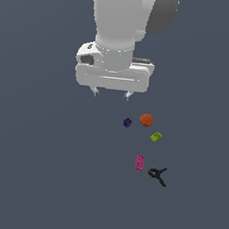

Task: Pick up a designated object from a clutter of objects.

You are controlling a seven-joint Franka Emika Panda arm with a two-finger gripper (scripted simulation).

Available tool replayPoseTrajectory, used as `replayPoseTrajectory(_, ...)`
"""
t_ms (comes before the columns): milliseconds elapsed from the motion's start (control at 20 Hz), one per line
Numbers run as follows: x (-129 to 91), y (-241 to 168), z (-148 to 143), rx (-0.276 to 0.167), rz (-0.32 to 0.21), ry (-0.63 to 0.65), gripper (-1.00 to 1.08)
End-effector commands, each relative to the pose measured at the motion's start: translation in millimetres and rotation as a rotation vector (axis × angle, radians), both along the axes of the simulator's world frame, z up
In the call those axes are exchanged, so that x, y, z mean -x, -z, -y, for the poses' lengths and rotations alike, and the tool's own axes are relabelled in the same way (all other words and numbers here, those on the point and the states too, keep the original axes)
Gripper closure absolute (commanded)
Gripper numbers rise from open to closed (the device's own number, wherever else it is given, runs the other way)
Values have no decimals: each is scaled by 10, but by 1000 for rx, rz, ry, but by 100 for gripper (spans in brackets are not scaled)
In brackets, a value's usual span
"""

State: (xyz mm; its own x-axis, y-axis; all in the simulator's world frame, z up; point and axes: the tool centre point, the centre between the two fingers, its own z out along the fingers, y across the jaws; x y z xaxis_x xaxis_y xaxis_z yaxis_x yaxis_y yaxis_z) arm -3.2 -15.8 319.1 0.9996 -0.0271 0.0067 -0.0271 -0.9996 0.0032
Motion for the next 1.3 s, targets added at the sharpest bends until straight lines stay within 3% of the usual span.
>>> replayPoseTrajectory(0, 0, 0, 0, 0, 0, 0, -92)
replayPoseTrajectory(700, 13, -36, 133, -22, 2, 14, -92)
replayPoseTrajectory(1250, -291, 343, -110, -11, -1, 53, -92)
